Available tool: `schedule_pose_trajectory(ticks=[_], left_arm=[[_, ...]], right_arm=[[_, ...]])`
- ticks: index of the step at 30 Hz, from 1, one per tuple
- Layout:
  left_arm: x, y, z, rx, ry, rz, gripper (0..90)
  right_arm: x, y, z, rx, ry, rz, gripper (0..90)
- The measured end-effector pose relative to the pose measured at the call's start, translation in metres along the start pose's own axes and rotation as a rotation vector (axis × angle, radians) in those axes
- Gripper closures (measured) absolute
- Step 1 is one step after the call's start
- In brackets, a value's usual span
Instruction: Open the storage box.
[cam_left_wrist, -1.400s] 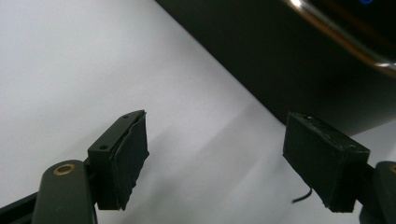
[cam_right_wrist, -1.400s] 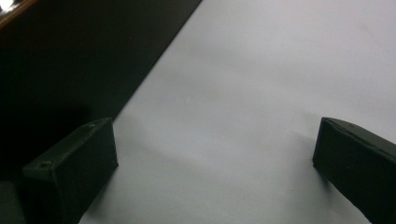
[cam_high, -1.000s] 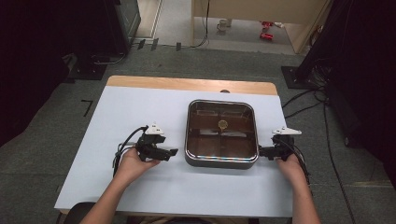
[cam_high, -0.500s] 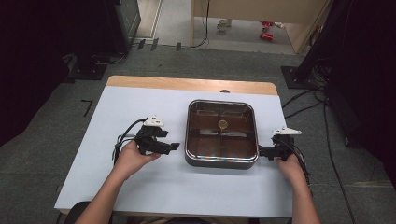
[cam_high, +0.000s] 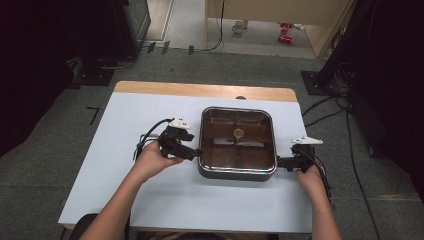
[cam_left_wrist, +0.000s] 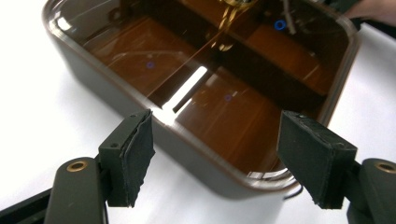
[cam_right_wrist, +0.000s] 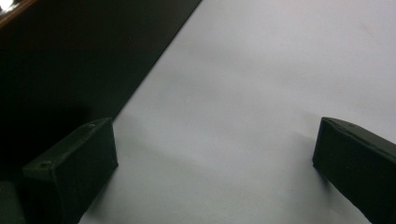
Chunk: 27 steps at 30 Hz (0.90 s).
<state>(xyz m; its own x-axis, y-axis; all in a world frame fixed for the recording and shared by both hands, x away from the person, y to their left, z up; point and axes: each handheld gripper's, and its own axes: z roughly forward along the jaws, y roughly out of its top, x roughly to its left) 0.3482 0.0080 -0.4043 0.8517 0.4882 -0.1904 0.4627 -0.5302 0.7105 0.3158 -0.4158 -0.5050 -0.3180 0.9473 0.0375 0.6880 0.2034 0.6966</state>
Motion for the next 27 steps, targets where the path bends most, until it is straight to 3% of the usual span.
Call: schedule_pose_trajectory(ticks=[13,27], left_arm=[[-0.009,0.032,0.027,0.009,-0.034,0.059,27.6],[-0.011,0.058,0.05,-0.002,-0.067,0.095,29.3]], right_arm=[[0.0,0.0,0.0,0.0,0.0,0.001,0.0],[0.0,0.0,0.0,-0.002,-0.001,0.0,0.0]])
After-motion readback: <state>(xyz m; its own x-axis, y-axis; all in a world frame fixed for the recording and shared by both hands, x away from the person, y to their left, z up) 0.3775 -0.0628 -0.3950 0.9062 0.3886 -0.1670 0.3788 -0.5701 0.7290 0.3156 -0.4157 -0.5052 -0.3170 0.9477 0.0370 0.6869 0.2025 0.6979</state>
